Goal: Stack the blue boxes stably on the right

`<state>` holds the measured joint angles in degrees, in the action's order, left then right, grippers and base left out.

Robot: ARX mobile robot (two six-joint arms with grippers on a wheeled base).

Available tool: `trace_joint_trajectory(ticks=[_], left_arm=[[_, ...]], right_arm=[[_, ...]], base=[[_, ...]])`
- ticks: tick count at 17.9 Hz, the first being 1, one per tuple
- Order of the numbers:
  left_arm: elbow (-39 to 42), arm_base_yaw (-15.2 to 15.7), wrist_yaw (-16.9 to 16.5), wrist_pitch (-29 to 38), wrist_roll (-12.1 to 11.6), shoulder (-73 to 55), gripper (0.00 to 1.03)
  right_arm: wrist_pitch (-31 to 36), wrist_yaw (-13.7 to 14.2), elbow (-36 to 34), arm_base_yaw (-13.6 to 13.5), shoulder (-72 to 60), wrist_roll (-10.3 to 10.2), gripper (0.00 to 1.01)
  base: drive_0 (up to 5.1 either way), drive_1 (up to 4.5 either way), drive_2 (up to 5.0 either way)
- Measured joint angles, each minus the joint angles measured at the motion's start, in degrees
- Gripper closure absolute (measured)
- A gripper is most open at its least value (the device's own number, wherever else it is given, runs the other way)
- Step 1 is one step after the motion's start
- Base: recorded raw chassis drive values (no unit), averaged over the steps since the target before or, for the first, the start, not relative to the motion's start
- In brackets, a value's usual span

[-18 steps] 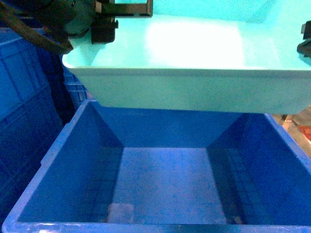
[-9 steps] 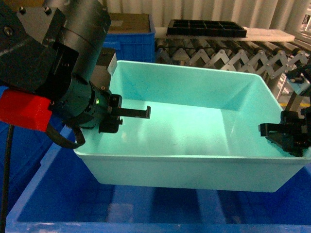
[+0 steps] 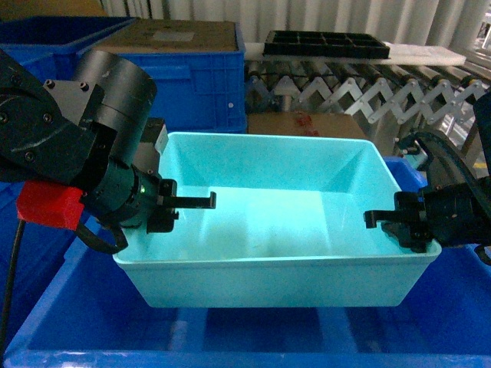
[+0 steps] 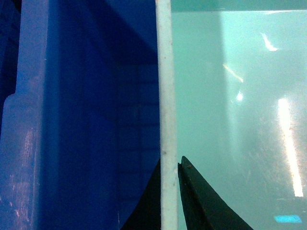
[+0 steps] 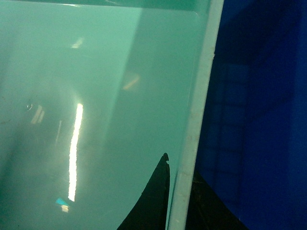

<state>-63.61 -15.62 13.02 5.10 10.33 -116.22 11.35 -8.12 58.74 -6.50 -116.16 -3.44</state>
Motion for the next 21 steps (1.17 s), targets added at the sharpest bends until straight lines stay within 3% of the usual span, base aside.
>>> trace_joint_trajectory(ticks=[4, 8, 13, 21], left_arm=[[0.94, 0.59, -0.52, 1.84, 0.37, -2.03, 0.96], [2.73, 0.37, -1.95, 3.80, 3.72, -3.26, 0.96], [0.79, -2.58, -0.92, 2.67, 3.78, -6.43, 0.96], [-0.46, -2.73, -0.09, 4.24, 3.58, -8.48, 0.96]], right_arm=[[-0.55, 0.37, 1.66, 0.02, -3.15, 0.11, 0.94], [0.13, 0.81, 0.42, 0.00, -3.28, 0.46, 0.94], [0.26, 2.40, -1.05, 0.17, -3.80, 1.18, 0.94], [1.49, 2.93, 0.98, 0.17, -6.73, 2.01, 0.94]], base=[[0.0, 0.00, 0.0], [0.0, 0.00, 0.0], [0.0, 0.00, 0.0], [0.0, 0.00, 0.0]])
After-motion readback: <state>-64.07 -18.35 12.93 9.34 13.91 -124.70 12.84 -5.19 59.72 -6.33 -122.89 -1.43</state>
